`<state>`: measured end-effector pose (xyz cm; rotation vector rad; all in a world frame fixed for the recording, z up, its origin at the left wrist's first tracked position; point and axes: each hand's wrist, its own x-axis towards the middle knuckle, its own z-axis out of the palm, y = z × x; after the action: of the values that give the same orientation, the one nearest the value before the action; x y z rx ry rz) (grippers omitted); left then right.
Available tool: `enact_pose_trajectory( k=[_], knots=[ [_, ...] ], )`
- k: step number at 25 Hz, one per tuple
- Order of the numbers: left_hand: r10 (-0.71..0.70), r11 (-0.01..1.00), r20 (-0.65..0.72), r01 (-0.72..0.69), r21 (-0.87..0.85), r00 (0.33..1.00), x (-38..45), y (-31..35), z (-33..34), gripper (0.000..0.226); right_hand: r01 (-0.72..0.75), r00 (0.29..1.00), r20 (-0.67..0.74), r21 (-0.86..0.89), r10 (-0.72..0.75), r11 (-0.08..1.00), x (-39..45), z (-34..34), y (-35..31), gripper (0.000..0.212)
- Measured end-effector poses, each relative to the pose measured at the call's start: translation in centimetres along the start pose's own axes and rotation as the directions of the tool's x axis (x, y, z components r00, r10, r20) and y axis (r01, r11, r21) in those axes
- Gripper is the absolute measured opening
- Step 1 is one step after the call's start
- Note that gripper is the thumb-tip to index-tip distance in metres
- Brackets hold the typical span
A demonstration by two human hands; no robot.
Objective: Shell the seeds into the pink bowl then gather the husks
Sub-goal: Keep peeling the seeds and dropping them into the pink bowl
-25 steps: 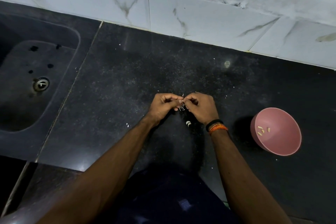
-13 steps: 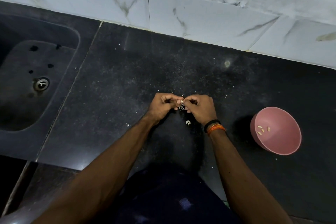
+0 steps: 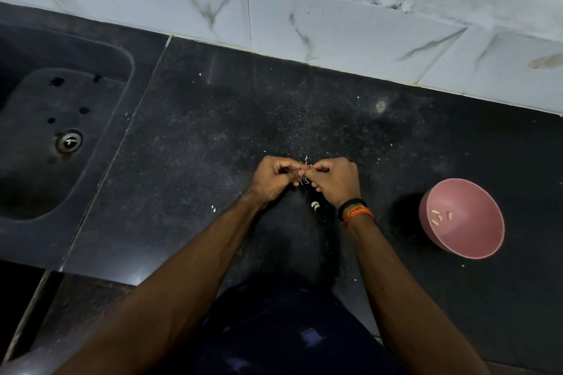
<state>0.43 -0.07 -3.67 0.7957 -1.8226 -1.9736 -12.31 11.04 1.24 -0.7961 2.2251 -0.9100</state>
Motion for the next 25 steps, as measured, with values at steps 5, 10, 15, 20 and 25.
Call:
enact_pose_trajectory(
  k=[5, 10, 15, 20, 25],
  knots=[
    [-0.012, 1.000, 0.000, 0.012, -0.004, 1.000, 0.1, 0.0, -0.1, 0.015, -0.023, 1.000, -0.001, 0.025, 0.023, 0.999, -0.2, 0.1, -0.3, 0.012],
    [-0.038, 0.994, 0.012, 0.039, -0.105, 0.999, -0.2, 0.9, -0.2, 0.017, -0.064, 0.998, 0.010, 0.232, 0.063, 0.971, -0.6, -0.1, -0.3, 0.013],
    [-0.086, 0.969, 0.033, 0.091, -0.230, 0.996, -0.3, 1.3, -0.5, 0.018, -0.113, 0.993, 0.040, 0.464, 0.107, 0.878, -0.4, 0.5, 0.3, 0.018],
    [-0.132, 0.934, 0.048, 0.141, -0.329, 0.990, -0.2, 1.5, -0.8, 0.019, -0.128, 0.992, 0.070, 0.572, 0.108, 0.810, -0.4, 1.0, -0.1, 0.019],
    [-0.107, 0.922, 0.017, 0.106, -0.372, 0.994, -0.2, 1.4, -0.8, 0.020, -0.160, 0.987, 0.091, 0.646, 0.133, 0.747, -0.4, 1.2, -0.4, 0.011]
  ],
)
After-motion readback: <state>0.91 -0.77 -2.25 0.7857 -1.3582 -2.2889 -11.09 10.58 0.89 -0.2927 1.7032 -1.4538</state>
